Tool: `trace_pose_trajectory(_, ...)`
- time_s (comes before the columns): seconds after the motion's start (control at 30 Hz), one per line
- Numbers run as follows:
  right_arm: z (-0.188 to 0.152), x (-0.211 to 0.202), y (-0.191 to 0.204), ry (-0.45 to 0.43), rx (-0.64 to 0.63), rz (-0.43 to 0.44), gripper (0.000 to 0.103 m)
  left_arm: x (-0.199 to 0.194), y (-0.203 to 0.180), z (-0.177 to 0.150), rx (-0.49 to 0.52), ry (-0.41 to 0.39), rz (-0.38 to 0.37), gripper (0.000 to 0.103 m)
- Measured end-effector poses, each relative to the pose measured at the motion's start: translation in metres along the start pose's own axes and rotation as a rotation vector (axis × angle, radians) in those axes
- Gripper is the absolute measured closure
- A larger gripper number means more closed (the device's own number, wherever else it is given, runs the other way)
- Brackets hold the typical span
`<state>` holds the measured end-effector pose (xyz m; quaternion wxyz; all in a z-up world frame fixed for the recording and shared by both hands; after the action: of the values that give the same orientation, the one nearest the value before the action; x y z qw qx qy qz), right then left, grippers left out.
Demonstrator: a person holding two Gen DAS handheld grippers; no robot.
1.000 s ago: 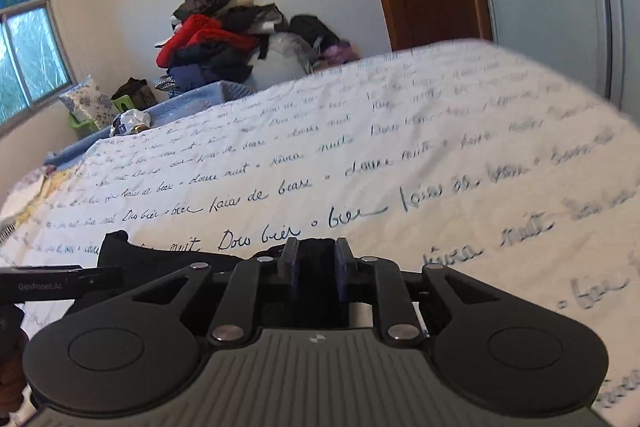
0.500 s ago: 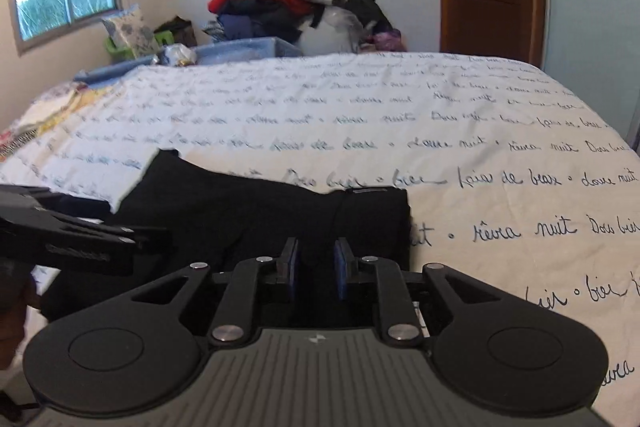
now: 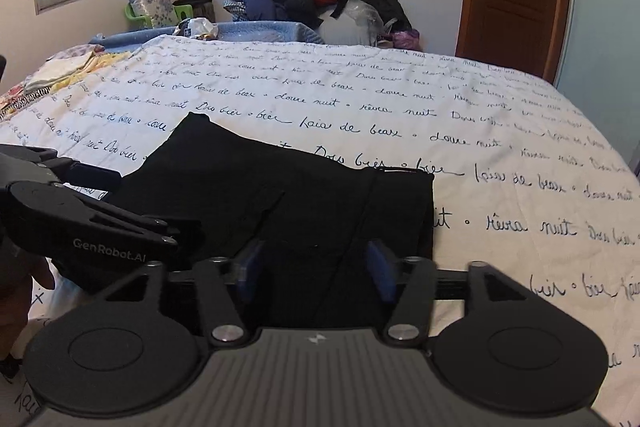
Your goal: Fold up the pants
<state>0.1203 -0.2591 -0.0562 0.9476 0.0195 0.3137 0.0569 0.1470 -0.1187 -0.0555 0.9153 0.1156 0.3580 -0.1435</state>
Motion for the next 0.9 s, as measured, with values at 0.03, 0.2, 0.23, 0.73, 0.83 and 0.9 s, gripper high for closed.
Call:
trace_pose_trajectory(0.03,-0.001,-0.002,0.002,0.0,-0.018,-0.002,0.042,-0.001,0.0,-0.001,0.0,0.001,-0.001,0.004)
trace_pose_trajectory(0.2,-0.011,0.002,0.002,0.035,-0.04,-0.013,0.042,-0.004,-0.003,-0.005,0.014,0.007,-0.004,0.003)
trace_pose_trajectory(0.23,-0.012,0.002,0.0,0.035,-0.032,-0.012,0.042,-0.004,-0.003,-0.005,0.019,0.007,-0.004,0.003)
trace_pose_trajectory(0.73,0.0,-0.001,-0.042,0.004,0.141,-0.001,0.041,-0.001,0.035,0.011,0.01,-0.021,-0.01,0.003)
trace_pose_trajectory(0.83,-0.001,0.008,-0.06,0.033,0.214,0.03,0.035,0.01,0.059,0.011,-0.065,0.032,-0.152,0.003)
trace_pose_trajectory(0.9,-0.002,0.014,-0.071,0.05,0.267,0.057,0.035,0.019,0.076,0.007,-0.14,0.068,-0.245,0.003)
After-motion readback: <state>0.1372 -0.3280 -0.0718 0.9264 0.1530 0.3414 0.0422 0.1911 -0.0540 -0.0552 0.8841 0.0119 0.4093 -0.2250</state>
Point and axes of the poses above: each gripper's, at about its wrist camera, not at the fingertips, and x roughly the way its jaws point, y to its left, z to its top, the point moved 4 cm from there along x, roughly the way its jaws point, and after that the axes turned 5 degrees about x, right-handed, at the moved point
